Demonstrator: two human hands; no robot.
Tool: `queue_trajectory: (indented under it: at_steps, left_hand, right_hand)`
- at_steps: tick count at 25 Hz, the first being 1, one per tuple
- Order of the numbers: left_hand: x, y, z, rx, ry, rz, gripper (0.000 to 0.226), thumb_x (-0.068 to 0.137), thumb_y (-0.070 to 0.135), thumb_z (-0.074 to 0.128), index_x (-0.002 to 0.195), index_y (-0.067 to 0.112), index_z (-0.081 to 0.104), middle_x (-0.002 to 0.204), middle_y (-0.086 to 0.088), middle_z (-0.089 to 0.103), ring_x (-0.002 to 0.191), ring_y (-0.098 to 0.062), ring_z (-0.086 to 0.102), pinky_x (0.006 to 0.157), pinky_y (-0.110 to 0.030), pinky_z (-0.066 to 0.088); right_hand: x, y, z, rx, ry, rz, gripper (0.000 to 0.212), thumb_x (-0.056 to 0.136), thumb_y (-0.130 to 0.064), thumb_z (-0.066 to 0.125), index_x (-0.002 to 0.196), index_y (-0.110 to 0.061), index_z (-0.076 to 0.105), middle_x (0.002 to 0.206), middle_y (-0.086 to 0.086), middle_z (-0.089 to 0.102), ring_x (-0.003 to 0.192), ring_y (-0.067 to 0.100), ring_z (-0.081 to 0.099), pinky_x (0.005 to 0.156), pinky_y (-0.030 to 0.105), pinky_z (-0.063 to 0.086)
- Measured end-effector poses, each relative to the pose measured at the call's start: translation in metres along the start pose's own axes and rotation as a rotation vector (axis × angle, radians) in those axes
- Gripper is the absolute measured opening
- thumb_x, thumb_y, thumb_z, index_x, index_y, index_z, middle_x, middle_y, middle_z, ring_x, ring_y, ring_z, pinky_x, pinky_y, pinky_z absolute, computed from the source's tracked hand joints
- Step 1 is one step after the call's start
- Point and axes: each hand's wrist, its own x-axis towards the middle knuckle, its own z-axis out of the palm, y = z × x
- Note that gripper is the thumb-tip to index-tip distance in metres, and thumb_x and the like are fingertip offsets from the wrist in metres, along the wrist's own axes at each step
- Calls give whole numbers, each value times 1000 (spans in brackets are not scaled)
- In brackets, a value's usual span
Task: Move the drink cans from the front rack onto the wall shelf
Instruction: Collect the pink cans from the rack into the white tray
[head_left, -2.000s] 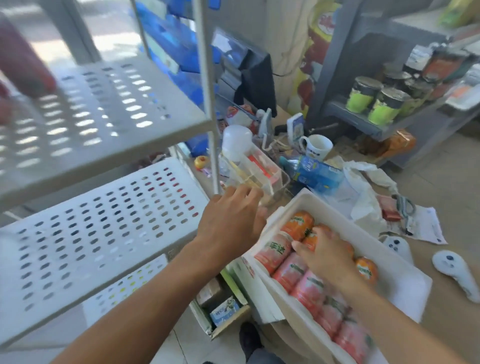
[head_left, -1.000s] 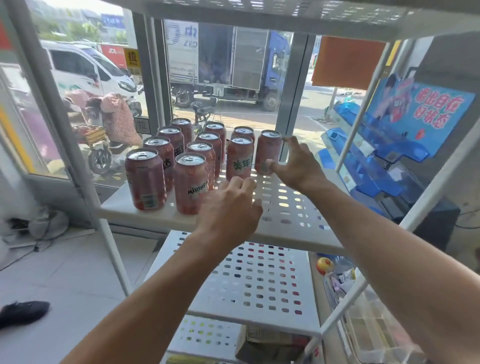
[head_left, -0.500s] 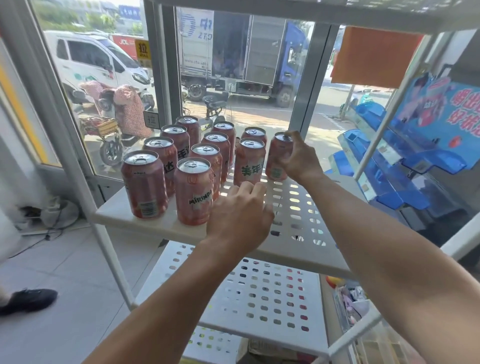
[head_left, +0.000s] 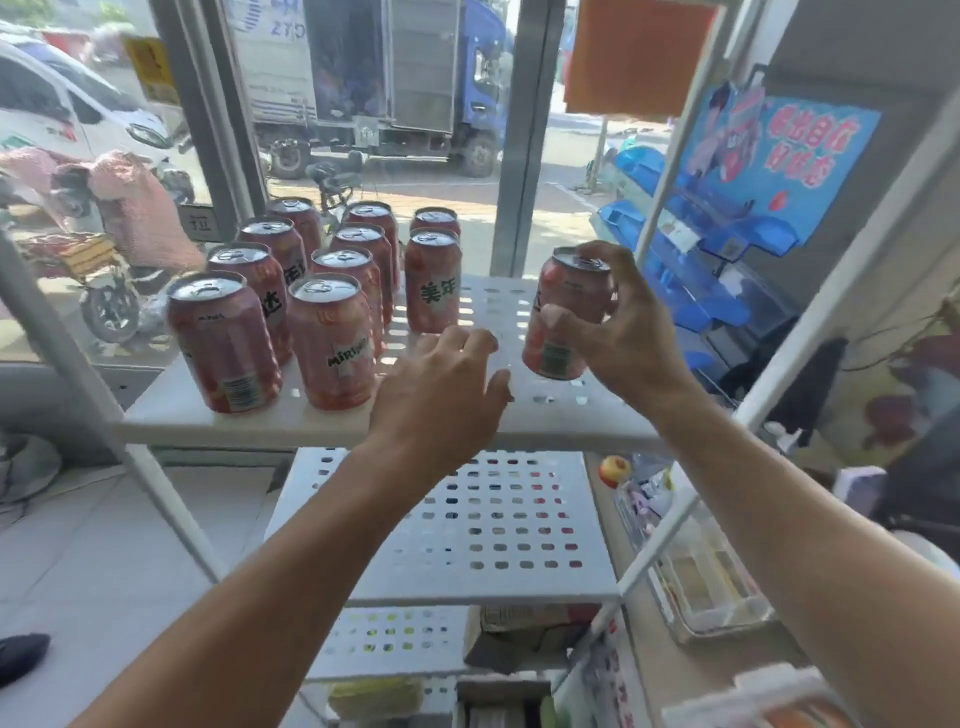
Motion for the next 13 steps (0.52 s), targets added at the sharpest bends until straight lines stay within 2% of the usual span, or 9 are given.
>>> queue_trajectory:
  at_steps: [3,5,9,11,13]
  left_hand:
    - [-18,18,3,-70,-15,110,36,97,43,43,127,25,50,130,1,55,116,-24,51,77,-37,46]
    - [-28,37,11,-118,-40,199,35,95,43,45,125,25,51,128,2,56,115,-25,52,78,-39,48]
    - [-49,88,41,-199,-115,400,34,95,40,44,121,21,56,119,-3,61,108,-29,56,78,-40,47]
    - [-63,117,61,-233,-174,506,39,93,41,41,120,18,58,114,-6,63,103,-31,59,79,-41,48]
    - [-78,144,82,-249,-267,585,38,94,40,45,121,18,58,116,-6,62,105,-30,58,80,-41,48]
  right_hand:
    - [-59,-5,-37,-12,76,78,48,79,-33,76,120,-42,53,96,-24,67,88,-4,64,83,28,53]
    - [-98,-4,-60,-37,102,156,49,80,-32,78,120,-43,53,94,-25,68,86,-4,65,82,27,53]
    - [-174,10,-102,-111,190,320,49,81,-30,79,121,-40,53,95,-15,68,87,0,65,82,23,54]
    - [-213,25,-121,-167,266,438,50,78,-34,81,119,-41,53,94,-19,65,88,-4,62,81,17,50]
    - [-255,45,-136,-186,348,548,47,75,-37,80,111,-47,52,96,-22,64,87,-2,61,81,19,50]
